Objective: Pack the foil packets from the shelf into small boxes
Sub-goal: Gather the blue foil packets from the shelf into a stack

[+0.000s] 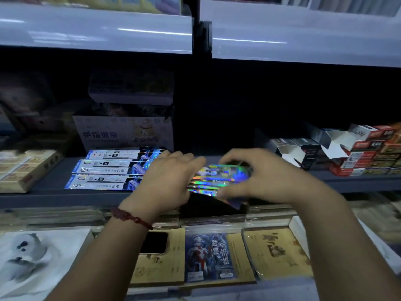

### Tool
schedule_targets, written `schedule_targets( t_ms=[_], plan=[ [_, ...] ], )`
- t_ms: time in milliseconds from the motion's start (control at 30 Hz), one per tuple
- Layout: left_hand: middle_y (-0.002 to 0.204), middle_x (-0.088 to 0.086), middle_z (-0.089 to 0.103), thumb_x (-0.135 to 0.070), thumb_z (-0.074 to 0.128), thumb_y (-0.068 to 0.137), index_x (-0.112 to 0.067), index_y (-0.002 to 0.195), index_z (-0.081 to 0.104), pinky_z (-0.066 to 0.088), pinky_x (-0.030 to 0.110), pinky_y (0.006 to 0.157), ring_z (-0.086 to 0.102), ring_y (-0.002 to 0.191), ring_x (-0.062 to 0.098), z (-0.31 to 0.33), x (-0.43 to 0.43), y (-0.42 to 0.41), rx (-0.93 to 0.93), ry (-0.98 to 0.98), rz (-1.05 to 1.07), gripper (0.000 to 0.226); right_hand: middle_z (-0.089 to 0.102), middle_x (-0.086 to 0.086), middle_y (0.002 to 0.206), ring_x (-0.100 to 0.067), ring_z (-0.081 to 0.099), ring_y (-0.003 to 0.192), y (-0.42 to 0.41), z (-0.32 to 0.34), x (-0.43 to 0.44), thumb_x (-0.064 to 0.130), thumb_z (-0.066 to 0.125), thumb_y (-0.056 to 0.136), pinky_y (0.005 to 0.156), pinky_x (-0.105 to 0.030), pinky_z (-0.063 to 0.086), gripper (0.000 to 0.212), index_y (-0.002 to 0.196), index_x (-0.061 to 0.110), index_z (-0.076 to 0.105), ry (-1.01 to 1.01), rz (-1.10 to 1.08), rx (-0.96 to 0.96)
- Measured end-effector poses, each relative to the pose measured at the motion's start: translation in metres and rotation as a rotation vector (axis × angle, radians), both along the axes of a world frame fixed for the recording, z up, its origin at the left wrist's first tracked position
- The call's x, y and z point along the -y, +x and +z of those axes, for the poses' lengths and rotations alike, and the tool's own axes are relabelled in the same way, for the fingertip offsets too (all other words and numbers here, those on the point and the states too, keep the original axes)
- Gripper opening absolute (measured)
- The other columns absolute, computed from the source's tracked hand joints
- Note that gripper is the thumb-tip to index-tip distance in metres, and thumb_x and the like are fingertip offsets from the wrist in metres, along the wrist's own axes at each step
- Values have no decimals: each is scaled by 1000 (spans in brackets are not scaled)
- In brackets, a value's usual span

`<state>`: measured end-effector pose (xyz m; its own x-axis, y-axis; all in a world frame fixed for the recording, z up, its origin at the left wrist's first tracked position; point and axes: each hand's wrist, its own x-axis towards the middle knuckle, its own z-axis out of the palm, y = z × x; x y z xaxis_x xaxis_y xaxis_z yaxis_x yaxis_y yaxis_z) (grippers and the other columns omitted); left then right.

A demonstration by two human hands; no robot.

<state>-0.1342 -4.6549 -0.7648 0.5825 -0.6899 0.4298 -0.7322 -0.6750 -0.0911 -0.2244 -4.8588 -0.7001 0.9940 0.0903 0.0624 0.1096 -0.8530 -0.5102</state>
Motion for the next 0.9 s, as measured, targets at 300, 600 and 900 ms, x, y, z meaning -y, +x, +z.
schedule_targets(
  t_ms=[300, 600, 900],
  plan=[
    [93, -2, 60, -21, 71, 57, -24, 106, 59, 40, 43, 86, 58, 91, 30, 1, 13, 5, 165, -91, -22, 51, 57, 3, 95, -27, 62, 97, 20, -22, -44, 52, 71, 74, 70, -32, 36, 40, 101, 30, 51, -368, -190, 23],
    [125, 7, 53, -12, 63, 90, -18, 124, 64, 53, 24, 92, 64, 98, 6, -13, 54, 0, -452, -1025, 51, 34, 70, -16, 114, -38, 67, 106, 57, -45, -17, 50, 67, 84, 77, -35, 46, 48, 113, 12, 66, -58, -649, 40],
    [122, 0, 69, -31, 43, 109, -19, 120, 73, 45, 17, 96, 61, 111, 3, -30, 79, 14, -664, -817, -26, 34, 54, -23, 131, -40, 57, 120, 84, -58, -13, 36, 44, 105, 79, -36, 36, 37, 125, 5, 42, -89, -492, -52]
  ],
)
